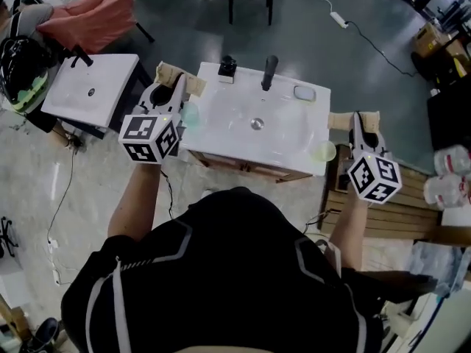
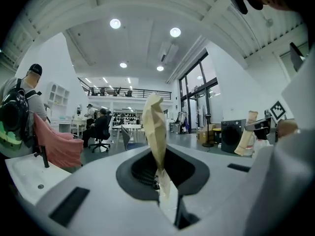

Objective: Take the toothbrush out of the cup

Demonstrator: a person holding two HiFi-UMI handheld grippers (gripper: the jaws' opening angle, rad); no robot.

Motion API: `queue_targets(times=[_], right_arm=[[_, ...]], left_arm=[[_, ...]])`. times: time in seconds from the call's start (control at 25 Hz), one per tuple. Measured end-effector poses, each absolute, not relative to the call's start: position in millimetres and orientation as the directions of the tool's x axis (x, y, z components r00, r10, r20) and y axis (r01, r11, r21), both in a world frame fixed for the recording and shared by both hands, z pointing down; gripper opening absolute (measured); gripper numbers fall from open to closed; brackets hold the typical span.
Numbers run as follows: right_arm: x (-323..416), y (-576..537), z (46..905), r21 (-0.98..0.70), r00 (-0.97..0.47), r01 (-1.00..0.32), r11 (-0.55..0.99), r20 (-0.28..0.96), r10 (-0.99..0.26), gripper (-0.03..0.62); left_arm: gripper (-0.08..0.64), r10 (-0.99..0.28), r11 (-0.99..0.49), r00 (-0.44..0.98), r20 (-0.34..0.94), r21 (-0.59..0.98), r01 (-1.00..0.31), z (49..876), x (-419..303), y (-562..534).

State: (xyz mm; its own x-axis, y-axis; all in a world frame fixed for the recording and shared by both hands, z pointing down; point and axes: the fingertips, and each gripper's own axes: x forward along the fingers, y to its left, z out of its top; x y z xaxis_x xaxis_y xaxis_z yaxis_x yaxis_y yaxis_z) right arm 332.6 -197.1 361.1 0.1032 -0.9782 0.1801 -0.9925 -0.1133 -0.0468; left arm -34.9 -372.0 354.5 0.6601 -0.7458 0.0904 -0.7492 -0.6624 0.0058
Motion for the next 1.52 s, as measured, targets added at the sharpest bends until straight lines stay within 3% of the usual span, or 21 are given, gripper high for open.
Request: queue_targets(times=[1.52], right_arm=[[323.1,-214.2,361.3,0.014,0.081,-0.997,-0.080,0.227,-0.970,0.014]], left_arm=[[0.029,-0.730,-0.670,0.670,0.135,0.052,-0.741,371.6,-30.5,-374.5]])
